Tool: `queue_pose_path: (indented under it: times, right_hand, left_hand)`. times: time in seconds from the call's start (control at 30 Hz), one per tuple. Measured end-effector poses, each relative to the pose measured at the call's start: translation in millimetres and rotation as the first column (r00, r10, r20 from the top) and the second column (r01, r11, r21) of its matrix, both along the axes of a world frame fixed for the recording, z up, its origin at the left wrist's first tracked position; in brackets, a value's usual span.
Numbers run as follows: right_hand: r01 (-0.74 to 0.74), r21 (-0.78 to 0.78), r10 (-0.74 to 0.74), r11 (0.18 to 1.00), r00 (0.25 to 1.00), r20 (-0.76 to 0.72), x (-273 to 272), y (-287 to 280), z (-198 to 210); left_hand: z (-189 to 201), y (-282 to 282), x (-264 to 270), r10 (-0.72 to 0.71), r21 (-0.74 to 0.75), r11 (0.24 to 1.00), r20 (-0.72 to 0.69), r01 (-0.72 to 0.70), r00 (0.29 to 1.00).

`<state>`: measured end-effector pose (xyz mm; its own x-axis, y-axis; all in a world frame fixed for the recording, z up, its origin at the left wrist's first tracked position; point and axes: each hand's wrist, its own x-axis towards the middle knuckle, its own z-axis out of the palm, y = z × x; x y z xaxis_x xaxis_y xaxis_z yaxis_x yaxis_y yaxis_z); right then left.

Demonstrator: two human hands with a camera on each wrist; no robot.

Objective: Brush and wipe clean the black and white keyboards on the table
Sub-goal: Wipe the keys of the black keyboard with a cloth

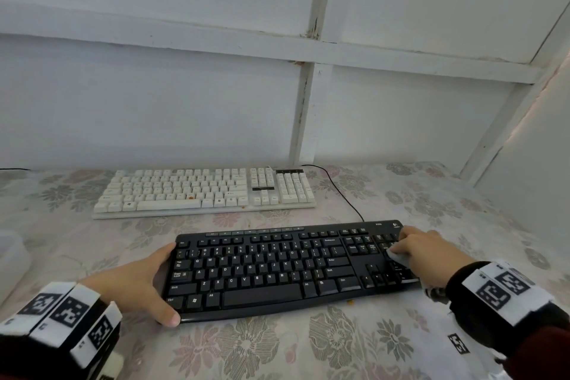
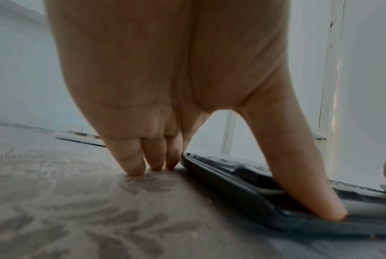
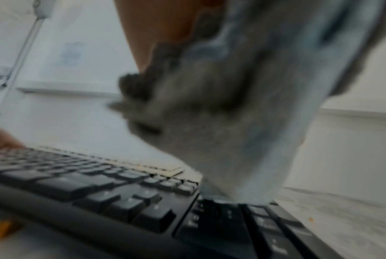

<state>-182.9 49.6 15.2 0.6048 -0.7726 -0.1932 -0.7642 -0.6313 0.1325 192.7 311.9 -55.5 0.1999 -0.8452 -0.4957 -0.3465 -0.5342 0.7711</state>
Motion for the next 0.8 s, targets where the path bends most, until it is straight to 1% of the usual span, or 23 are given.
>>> queue_pose_path:
  times: [0.13, 0.2, 0.27, 0.4, 0.5, 0.57, 0.7, 0.8]
  right_hand:
    - [-0.014, 0.018, 0.011, 1.0, 0.992, 0.128, 0, 3, -8]
    - [-0.031, 0.015, 0.029, 0.999, 0.992, 0.12, -2, 8, -18]
    - [-0.042, -0.021, 0.045, 0.999, 0.991, 0.124, -5, 7, -27]
    - [0.02, -0.051, -0.012, 0.999, 0.99, 0.143, -17, -12, -34]
    - [0.071, -0.082, -0.06, 0.994, 0.99, 0.13, -27, -21, -32]
    - [0.073, -0.09, -0.061, 0.993, 0.99, 0.127, -29, -22, -29]
    - [0.102, -0.064, -0.089, 0.993, 0.979, 0.182, -28, -28, -30]
    - [0.152, -0.072, -0.14, 0.986, 0.979, 0.145, -34, -37, -27]
  left_hand:
    - [2, 0, -2, -0.008, 0.003, 1.0, 0.006, 0.008, 1.0]
    - [3, 0, -3, -0.002, -0.004, 1.0, 0.001, 0.002, 1.0]
    - [4, 1, -4, -0.003, -0.01, 1.0, 0.0, 0.003, 1.0]
    - [6, 1, -5, 0.004, -0.015, 1.0, -0.034, -0.004, 0.999]
    - [8, 1, -7, 0.008, -0.019, 1.0, -0.05, -0.009, 0.999]
    - [8, 2, -8, 0.022, -0.021, 0.999, -0.072, -0.024, 0.997]
    - [10, 1, -9, 0.012, -0.018, 1.0, -0.06, -0.013, 0.998]
    - [10, 2, -8, 0.028, -0.021, 0.999, -0.084, -0.029, 0.996]
